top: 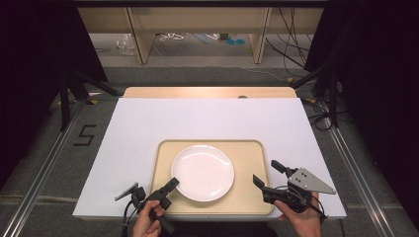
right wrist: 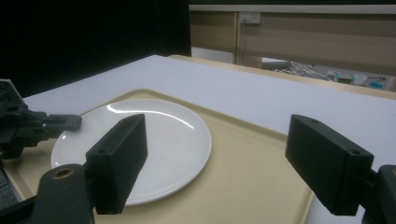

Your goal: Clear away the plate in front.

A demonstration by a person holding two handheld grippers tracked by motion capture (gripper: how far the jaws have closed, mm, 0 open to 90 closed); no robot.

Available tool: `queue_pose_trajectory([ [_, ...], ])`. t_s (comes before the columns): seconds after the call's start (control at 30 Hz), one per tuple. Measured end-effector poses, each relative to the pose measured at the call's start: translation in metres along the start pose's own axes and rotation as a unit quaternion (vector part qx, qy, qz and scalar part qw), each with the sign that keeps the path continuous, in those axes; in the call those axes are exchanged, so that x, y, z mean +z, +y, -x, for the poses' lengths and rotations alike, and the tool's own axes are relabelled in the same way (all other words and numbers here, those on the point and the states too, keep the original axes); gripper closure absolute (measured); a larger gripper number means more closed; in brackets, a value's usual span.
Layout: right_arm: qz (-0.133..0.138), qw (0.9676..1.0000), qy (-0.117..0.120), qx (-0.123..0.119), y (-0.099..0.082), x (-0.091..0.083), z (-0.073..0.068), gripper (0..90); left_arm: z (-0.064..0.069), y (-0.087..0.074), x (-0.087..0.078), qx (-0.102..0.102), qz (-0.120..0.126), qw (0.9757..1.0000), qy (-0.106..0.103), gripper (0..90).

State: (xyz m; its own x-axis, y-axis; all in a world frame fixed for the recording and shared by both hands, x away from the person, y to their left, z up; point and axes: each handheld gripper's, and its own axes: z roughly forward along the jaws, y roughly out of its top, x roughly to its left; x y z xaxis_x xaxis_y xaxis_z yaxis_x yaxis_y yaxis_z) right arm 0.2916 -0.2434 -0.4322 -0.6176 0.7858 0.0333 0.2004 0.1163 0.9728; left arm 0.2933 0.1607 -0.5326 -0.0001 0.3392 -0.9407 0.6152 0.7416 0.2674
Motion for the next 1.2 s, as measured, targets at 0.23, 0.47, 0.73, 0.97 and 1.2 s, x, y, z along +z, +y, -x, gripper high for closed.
queue_pose_trajectory([
  [0.23,-0.001,1.0000,-0.003,0.001,0.000,0.000,0.000,21.8,0.002,-0.002,0.004,0.034,-0.002,0.9994,0.010,80.7],
  [0.47,-0.001,1.0000,-0.001,0.001,0.000,0.000,0.000,21.9,0.004,-0.001,0.008,0.059,-0.014,0.9979,0.026,77.7],
  [0.73,0.004,1.0000,0.000,0.001,0.000,0.001,0.000,22.0,0.018,0.007,0.008,0.149,-0.022,0.9882,0.028,62.4],
  [0.97,0.000,1.0000,0.002,0.000,0.000,0.000,0.000,22.1,0.028,0.012,0.009,0.186,-0.017,0.9819,0.029,54.8],
  [1.2,-0.001,1.0000,0.004,-0.001,0.000,0.000,0.000,22.1,0.031,0.015,0.008,0.204,-0.014,0.9783,0.030,47.3],
])
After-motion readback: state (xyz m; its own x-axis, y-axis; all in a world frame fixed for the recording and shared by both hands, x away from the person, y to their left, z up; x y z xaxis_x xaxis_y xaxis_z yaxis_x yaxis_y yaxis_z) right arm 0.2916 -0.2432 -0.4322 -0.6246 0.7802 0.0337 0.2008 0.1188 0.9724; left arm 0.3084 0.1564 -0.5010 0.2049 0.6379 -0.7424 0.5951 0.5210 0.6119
